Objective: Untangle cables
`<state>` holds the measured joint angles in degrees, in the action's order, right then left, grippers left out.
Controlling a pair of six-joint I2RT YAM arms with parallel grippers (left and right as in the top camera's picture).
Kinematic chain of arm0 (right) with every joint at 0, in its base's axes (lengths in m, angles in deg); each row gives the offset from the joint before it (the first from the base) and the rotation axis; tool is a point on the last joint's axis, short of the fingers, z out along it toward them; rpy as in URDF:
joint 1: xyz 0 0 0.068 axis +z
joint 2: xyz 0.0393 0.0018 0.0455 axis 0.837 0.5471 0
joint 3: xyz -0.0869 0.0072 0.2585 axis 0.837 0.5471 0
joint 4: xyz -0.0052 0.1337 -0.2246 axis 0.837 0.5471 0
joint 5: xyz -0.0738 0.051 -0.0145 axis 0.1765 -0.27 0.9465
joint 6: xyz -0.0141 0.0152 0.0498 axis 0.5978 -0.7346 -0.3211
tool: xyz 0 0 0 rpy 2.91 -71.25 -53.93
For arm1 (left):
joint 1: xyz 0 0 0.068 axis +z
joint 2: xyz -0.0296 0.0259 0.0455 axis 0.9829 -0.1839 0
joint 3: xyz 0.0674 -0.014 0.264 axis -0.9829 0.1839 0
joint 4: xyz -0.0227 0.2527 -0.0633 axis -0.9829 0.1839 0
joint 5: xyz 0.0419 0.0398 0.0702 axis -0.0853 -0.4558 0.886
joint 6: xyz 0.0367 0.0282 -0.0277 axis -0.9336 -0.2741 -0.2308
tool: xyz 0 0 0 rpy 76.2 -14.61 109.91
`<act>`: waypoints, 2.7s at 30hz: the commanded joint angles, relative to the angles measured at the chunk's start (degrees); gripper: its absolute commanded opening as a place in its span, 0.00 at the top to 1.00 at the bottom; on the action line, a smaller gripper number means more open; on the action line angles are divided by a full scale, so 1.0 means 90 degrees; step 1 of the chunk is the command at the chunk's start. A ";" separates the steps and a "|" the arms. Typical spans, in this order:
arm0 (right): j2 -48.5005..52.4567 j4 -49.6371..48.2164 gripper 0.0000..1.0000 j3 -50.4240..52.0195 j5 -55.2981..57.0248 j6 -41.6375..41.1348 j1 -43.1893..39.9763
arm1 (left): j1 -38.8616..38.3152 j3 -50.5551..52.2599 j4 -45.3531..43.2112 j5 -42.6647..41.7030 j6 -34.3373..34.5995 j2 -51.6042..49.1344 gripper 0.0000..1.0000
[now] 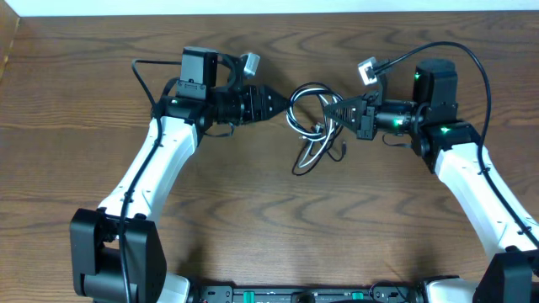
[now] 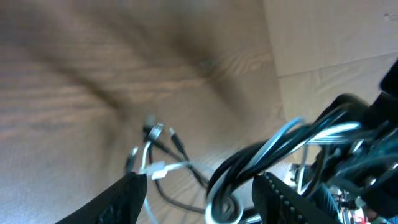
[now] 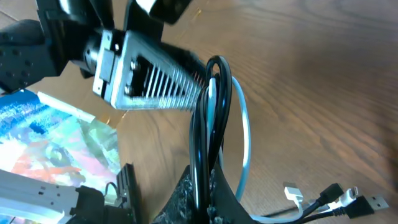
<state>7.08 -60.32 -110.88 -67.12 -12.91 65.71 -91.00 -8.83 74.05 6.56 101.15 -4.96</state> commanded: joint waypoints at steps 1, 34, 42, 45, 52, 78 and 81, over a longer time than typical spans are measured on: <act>-0.0102 -0.0010 0.99 -0.0051 -0.0010 -0.0027 0.0083 | -0.0185 -0.0138 -0.0206 -0.0104 0.0357 -0.0270 0.41; -0.0080 0.2970 0.99 -0.0051 0.7099 -0.0714 0.0034 | -0.0398 -0.0141 0.0325 0.1078 -0.0262 0.0777 0.92; -0.0432 0.2438 0.64 -0.0607 0.3548 0.1217 0.0036 | -0.0410 -0.0138 0.1275 0.1384 -0.0614 0.1025 0.93; -0.0673 0.2429 0.52 -0.0882 0.3189 0.1222 0.0046 | -0.0418 -0.0138 0.1435 0.1282 -0.0823 0.1025 0.93; -0.0755 0.2346 0.47 -0.0988 0.2404 0.1219 0.0427 | -0.0697 -0.0138 0.1445 0.0971 -0.1496 0.1025 0.92; 0.0328 0.1637 0.49 -0.0986 0.3553 0.1343 0.1535 | -0.1163 -0.0138 0.2091 -0.0073 -0.1736 0.1025 0.93; 0.0338 0.1460 0.49 -0.0988 0.3543 0.1224 0.1535 | -0.1161 -0.0138 0.2319 -0.0068 -0.1809 0.1025 0.92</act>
<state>10.12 -45.53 -119.53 -37.72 -0.12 79.64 -101.25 -9.07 92.98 10.78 86.51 4.22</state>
